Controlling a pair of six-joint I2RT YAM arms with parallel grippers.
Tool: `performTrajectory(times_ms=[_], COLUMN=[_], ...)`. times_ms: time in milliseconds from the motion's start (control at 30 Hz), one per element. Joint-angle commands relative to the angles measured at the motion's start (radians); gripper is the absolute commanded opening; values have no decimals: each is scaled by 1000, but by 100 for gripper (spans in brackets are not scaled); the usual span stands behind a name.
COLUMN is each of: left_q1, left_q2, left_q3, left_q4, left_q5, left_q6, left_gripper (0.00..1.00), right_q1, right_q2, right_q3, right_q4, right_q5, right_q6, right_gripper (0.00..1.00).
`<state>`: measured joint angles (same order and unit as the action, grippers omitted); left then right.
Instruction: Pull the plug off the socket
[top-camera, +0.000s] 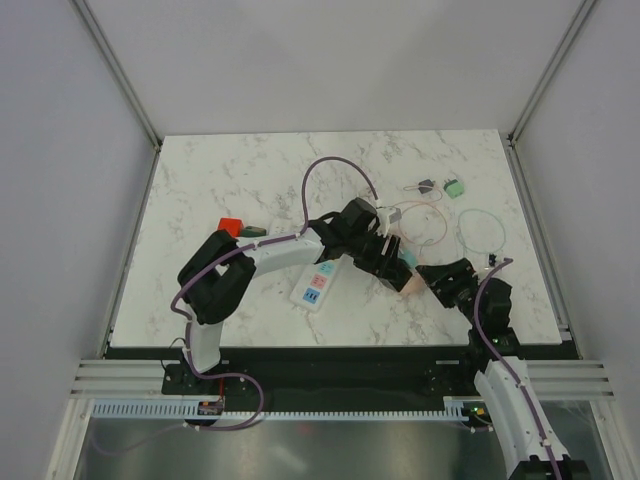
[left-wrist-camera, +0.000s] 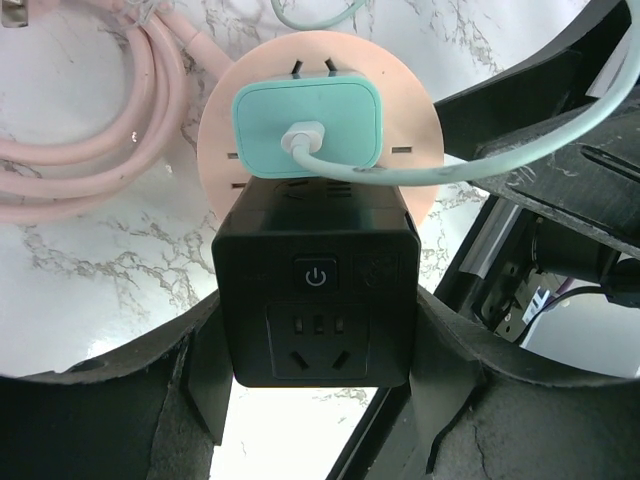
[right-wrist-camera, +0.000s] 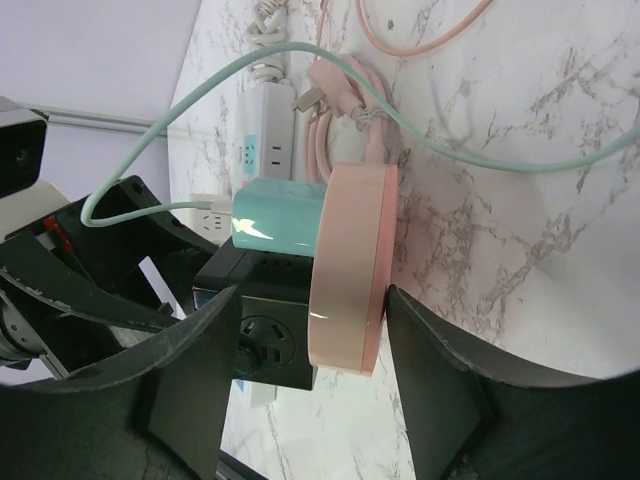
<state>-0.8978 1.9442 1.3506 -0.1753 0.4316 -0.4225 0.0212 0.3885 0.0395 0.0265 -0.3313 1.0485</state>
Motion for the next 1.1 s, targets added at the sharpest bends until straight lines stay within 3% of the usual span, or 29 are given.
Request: performTrajectory(times_ms=[0, 800, 1067], left_q1=[-7, -9, -9], left_q2=[-64, -68, -67], left_q3=[-2, -15, -11], left_q4=[49, 109, 112], left_q5=[91, 147, 141], left_q6=[-39, -84, -88], left_gripper=[2, 2, 2], right_q1=[-6, -3, -4], right_q2=[35, 338, 349], right_q3=[-147, -164, -170], right_q4=[128, 357, 352], right_q5=[8, -43, -60], right_q6=[35, 10, -13], right_gripper=[66, 49, 34])
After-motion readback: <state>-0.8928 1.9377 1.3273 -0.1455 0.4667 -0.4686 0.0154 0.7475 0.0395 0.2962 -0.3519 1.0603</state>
